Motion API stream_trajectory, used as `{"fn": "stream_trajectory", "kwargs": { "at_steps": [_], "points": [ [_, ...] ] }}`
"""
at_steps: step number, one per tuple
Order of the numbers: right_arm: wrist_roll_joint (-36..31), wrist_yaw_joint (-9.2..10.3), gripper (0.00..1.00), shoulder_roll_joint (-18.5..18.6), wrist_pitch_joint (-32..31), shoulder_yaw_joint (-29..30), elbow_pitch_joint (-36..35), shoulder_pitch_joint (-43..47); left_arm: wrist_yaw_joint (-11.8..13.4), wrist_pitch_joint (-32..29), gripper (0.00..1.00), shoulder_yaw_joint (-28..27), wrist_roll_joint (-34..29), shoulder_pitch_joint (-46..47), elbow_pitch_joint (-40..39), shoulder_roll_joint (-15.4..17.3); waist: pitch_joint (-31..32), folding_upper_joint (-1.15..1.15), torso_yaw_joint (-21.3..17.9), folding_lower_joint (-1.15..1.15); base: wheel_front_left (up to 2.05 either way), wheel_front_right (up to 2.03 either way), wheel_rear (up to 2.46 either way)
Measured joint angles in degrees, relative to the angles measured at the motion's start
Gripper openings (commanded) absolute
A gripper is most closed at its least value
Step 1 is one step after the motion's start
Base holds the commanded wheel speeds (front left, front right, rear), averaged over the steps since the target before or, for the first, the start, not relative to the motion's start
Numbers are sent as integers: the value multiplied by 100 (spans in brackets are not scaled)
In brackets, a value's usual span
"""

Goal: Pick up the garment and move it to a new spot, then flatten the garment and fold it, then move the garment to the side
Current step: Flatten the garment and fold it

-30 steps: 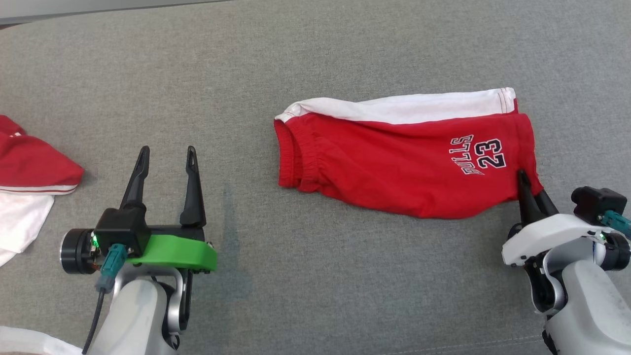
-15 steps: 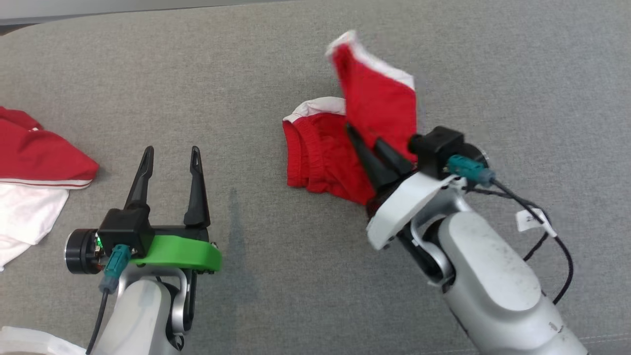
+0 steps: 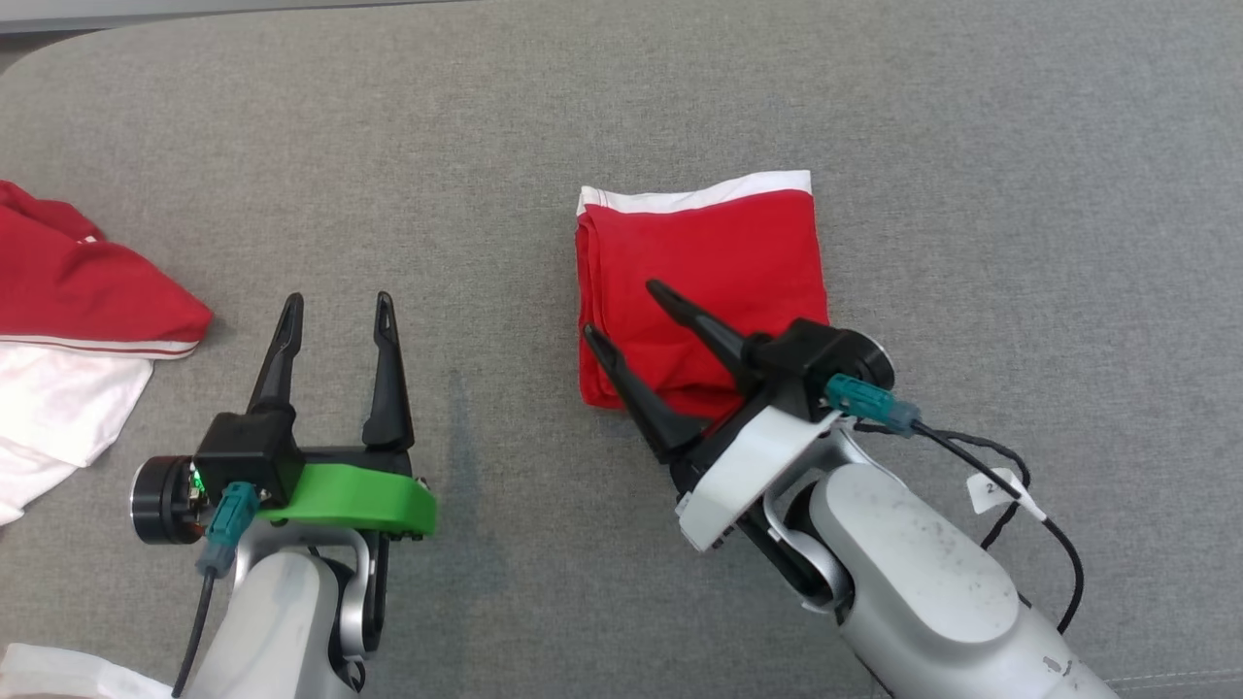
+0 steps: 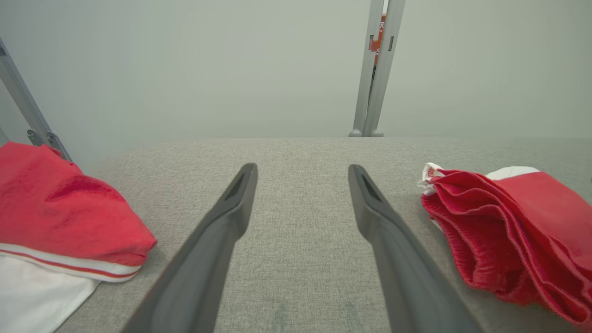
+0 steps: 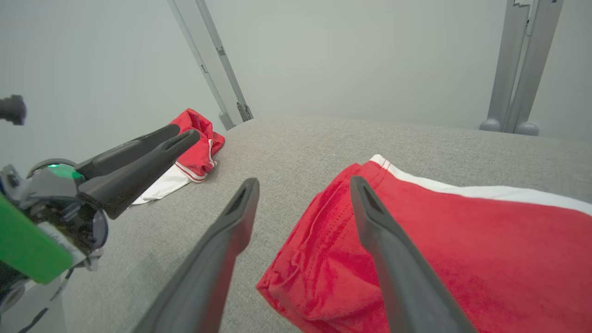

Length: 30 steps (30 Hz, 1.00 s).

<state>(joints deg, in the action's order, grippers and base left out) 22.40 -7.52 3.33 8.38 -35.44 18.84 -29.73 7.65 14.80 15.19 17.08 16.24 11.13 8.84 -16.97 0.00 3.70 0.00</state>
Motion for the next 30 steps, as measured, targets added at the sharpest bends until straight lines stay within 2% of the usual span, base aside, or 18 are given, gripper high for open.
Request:
{"fn": "stream_trajectory", "kwargs": {
  "at_steps": [3, 8, 14, 17, 21, 30],
  "points": [
    [-89, 0, 100, 107, 298, 316, -315, 26, 1, 15, 100, -18, -10, -19, 4, 7, 59, 0, -35, 0, 0, 0, 0],
    [-319, 0, 100, 315, 459, 1434, -833, 472, 26, 18, 100, -43, -46, -159, 18, 56, 198, 0, -102, 0, 0, 0, 0],
    [-650, 0, 100, 475, 298, 2833, -1338, 1380, 53, 23, 100, -101, -49, -398, 12, 165, 432, 0, -204, 0, 0, 0, 0],
    [-780, 0, 100, 461, 144, 3264, -1530, 1790, 78, 16, 100, -119, -48, -548, 9, 246, 569, 0, -245, 0, 0, 0, 0],
    [-924, 0, 100, 365, -52, 3537, -1782, 2265, 94, -13, 100, -119, -20, -787, -3, 303, 785, 0, -290, 0, 0, 0, 0],
    [-996, 0, 100, 208, -432, 3545, -2156, 2971, 121, -177, 100, -44, 36, -1249, -93, 402, 1306, 0, -351, 0, 0, 0, 0]
  ]
}}
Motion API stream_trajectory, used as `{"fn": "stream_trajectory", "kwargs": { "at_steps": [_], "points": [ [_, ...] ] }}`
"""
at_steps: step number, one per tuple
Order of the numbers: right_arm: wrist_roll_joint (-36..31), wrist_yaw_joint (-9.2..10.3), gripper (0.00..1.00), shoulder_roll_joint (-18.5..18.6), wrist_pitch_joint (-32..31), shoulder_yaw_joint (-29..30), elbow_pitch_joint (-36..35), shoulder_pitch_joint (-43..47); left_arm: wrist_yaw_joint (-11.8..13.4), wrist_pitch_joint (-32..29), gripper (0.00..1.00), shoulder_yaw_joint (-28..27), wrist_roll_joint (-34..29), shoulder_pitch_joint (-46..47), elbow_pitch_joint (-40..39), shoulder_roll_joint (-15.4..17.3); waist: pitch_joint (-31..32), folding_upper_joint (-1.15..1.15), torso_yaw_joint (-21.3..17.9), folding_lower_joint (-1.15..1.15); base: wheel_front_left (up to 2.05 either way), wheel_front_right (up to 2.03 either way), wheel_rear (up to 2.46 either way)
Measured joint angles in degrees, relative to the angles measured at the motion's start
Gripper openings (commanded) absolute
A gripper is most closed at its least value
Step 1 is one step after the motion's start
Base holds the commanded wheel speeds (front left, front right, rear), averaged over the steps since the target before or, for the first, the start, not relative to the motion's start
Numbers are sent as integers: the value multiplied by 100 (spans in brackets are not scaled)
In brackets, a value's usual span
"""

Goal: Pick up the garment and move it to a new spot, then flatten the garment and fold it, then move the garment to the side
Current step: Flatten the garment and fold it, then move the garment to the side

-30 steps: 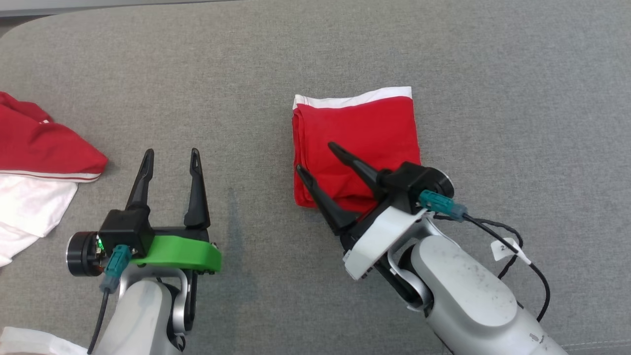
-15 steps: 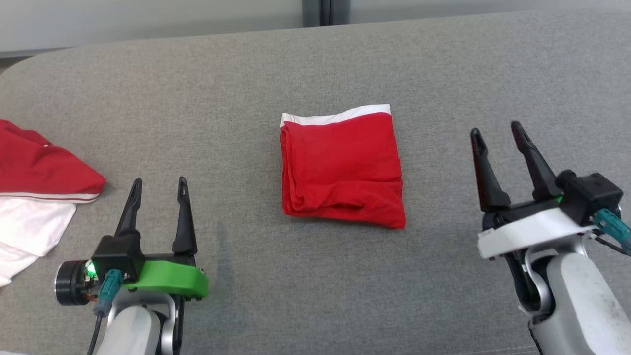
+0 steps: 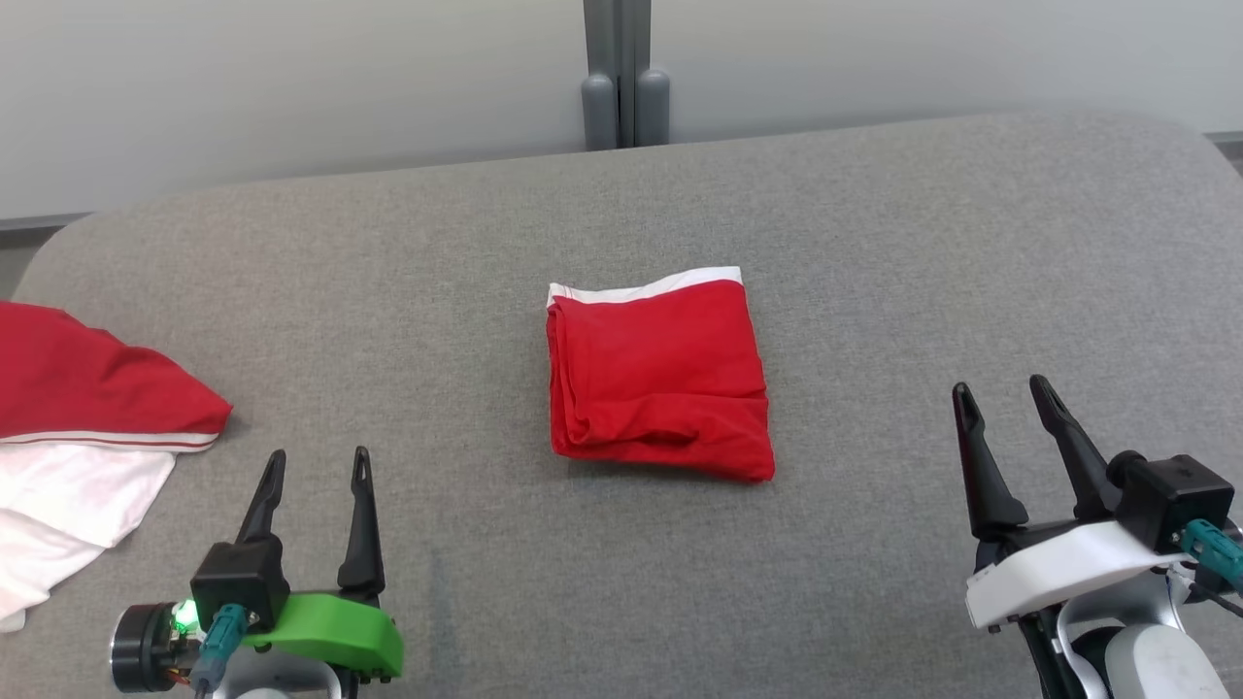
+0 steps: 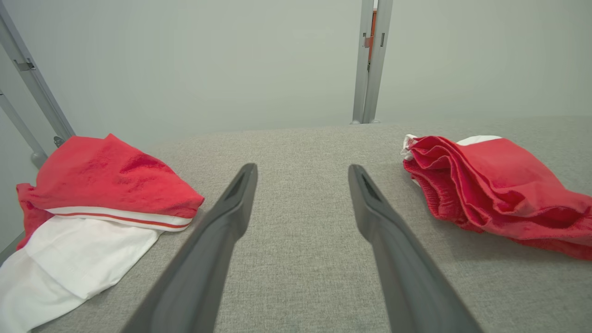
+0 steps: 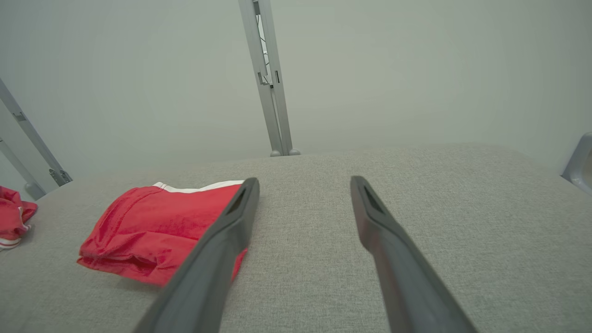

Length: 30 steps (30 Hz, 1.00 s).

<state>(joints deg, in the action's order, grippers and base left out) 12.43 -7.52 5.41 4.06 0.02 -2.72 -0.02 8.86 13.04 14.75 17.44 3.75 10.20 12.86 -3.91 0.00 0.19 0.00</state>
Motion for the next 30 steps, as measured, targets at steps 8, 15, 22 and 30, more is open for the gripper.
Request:
{"fn": "stream_trajectory", "kwargs": {
  "at_steps": [8, 15, 22, 30],
  "points": [
    [-48, 0, 100, -47, -205, 37, -196, 273, 48, -93, 100, 46, 19, -191, -97, 32, 301, 0, -36, 0, 0, 0, 0],
    [-69, 0, 100, -65, -291, 14, -237, 331, 81, -136, 100, 77, 25, -204, -105, 48, 363, 0, -24, 0, 0, 0, 0],
    [-80, 0, 100, -85, -297, -20, -248, 331, 101, -137, 100, 77, 59, -203, -76, 70, 354, 0, -18, 0, 0, 0, 0],
    [-80, 0, 100, -85, -289, -3, -241, 330, 116, -115, 100, 104, 67, -190, -89, 86, 302, 0, 20, 0, 0, 0, 0]
  ]
}}
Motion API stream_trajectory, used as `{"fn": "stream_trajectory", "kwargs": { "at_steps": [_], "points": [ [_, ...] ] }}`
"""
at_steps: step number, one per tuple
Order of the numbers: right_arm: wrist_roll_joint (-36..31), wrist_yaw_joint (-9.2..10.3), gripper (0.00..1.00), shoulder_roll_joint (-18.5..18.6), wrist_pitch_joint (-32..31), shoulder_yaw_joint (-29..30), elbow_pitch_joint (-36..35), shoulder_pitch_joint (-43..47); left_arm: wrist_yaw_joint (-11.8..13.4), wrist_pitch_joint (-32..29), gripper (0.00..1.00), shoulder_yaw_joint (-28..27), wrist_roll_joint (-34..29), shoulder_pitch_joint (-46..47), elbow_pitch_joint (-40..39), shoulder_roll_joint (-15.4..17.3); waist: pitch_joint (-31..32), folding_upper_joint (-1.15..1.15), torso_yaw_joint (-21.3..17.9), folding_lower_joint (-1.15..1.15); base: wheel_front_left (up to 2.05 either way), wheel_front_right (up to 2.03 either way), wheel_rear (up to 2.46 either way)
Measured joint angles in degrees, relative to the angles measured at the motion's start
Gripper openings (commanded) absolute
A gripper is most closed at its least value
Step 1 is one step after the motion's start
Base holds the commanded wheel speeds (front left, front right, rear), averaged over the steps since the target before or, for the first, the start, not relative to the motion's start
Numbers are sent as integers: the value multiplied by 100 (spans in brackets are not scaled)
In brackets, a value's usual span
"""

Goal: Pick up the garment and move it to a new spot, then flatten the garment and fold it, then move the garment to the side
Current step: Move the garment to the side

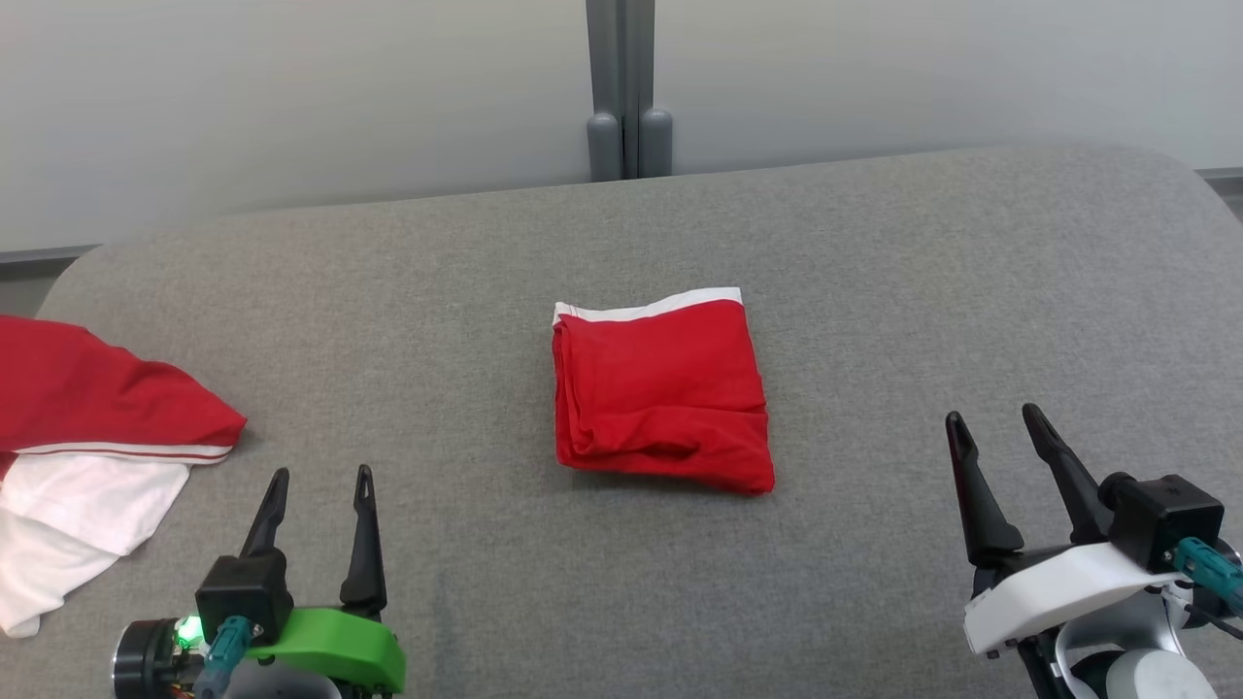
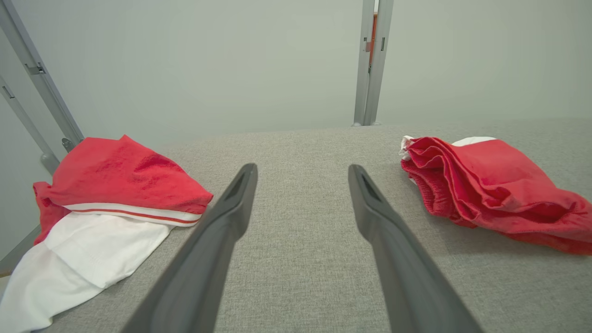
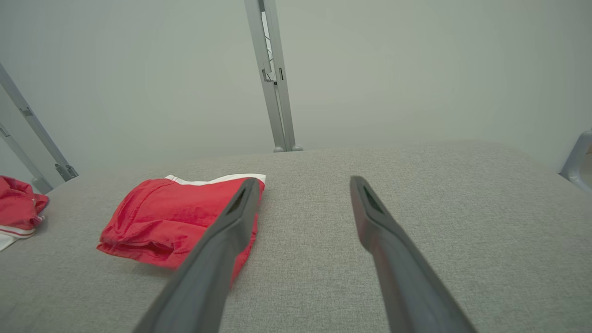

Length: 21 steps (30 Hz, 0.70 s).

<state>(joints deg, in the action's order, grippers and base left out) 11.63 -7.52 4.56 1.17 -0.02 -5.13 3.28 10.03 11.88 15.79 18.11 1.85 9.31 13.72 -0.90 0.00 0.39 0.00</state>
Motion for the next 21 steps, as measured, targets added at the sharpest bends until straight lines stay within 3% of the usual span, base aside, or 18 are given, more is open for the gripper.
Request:
{"fn": "stream_trajectory", "kwargs": {
  "at_steps": [10, 21],
  "points": [
    [91, 0, 100, 115, -9, -98, 335, -387, -65, 114, 100, 99, -62, 623, -120, -46, -462, 0, 188, 0, 0, 0, 0],
    [403, 0, 100, 159, 227, -810, 2084, -1753, -223, 289, 100, 231, -171, 1415, 171, -386, -1323, 0, 601, 0, 0, 0, 0]
  ]
}}
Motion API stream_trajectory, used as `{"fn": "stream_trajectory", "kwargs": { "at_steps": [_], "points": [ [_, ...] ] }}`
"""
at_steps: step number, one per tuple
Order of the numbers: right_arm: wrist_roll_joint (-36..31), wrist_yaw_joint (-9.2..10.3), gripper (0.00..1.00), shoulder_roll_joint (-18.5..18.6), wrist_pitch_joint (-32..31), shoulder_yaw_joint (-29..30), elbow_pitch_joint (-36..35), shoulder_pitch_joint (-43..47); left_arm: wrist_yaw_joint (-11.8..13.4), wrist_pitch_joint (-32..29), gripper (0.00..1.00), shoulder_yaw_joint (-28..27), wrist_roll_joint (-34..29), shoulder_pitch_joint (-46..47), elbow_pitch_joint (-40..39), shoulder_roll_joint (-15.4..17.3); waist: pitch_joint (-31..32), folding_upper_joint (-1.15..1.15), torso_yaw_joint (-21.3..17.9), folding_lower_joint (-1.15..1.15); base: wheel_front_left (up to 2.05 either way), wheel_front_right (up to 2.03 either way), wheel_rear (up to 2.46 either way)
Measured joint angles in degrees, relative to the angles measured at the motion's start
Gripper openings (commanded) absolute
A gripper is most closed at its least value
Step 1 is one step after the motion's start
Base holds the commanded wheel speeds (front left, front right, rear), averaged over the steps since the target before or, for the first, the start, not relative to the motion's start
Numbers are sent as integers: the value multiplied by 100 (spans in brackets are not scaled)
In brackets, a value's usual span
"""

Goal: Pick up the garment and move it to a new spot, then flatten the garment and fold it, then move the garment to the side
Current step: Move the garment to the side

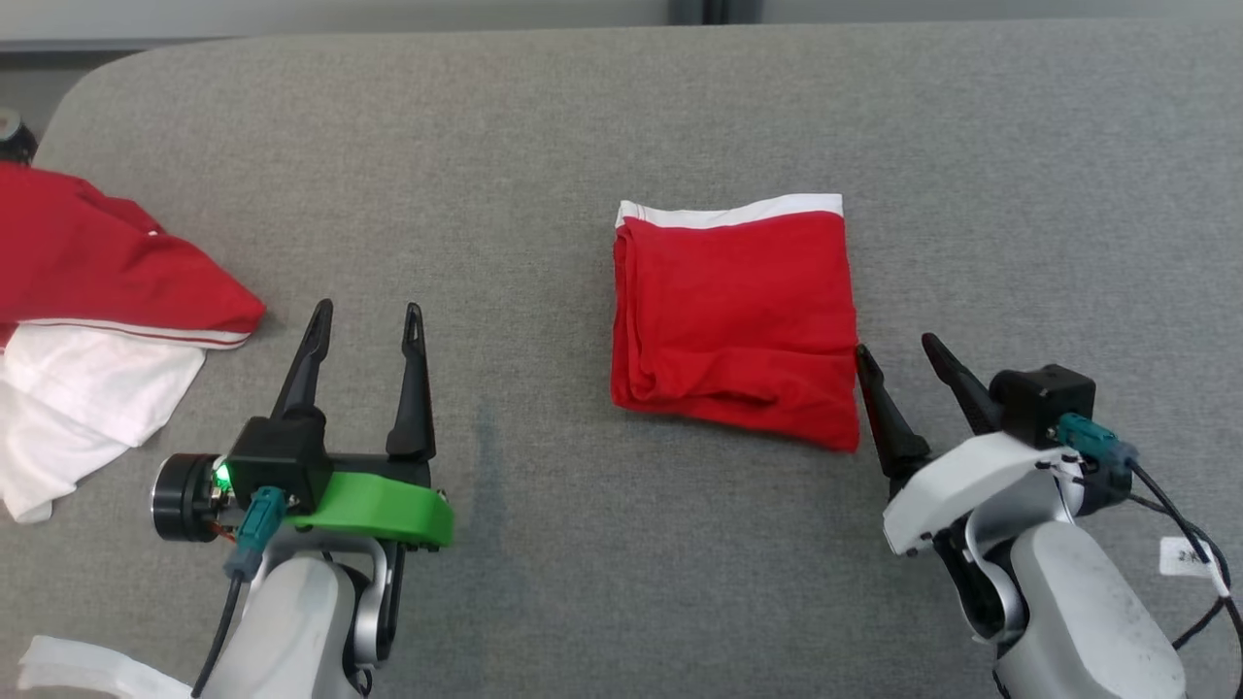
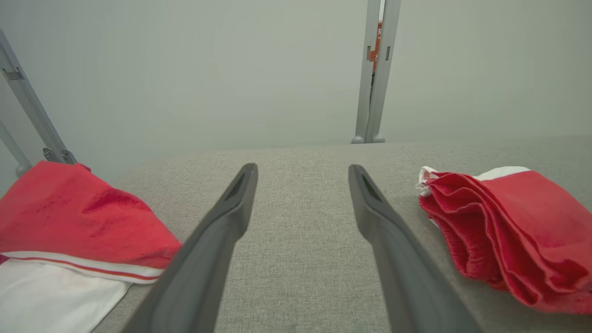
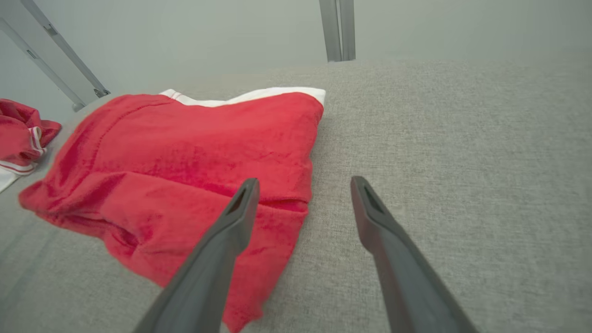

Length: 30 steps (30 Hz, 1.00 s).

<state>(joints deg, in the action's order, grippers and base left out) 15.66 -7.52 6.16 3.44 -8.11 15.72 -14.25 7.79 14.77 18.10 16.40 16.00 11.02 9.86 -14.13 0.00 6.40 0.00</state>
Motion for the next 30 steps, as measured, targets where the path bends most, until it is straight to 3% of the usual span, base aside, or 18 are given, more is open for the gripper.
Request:
{"fn": "stream_trajectory", "kwargs": {
  "at_steps": [6, 7, 8, 9, 19, 30],
  "points": [
    [131, 0, 100, -34, 51, -87, 1192, -593, -70, 19, 100, -25, -64, 119, 119, -120, -266, 0, 253, 0, 0, 0, 0],
    [167, 0, 42, -44, 81, -110, 1306, -650, -74, 19, 100, -35, -97, 126, 118, -146, -290, 0, 292, 0, 0, 0, 0],
    [203, 0, 26, -51, 97, -143, 1382, -694, -80, 19, 100, -54, -112, 131, 114, -160, -305, 0, 318, 0, 0, 0, 0],
    [249, 0, 0, -49, 103, -194, 1466, -733, -81, 20, 100, -82, -132, 131, 112, -170, -320, 0, 346, 0, 0, 0, 0],
    [541, -4, 0, 52, 313, -486, 1624, -791, -163, 26, 100, -258, -254, 65, 99, -235, -276, 0, 190, 0, 0, 0, 0],
    [855, -3, 0, 348, 441, -846, 1672, -831, -208, 27, 100, -291, -365, -62, -66, -172, -257, 0, -629, 0, 0, 0, 0]
  ]
}}
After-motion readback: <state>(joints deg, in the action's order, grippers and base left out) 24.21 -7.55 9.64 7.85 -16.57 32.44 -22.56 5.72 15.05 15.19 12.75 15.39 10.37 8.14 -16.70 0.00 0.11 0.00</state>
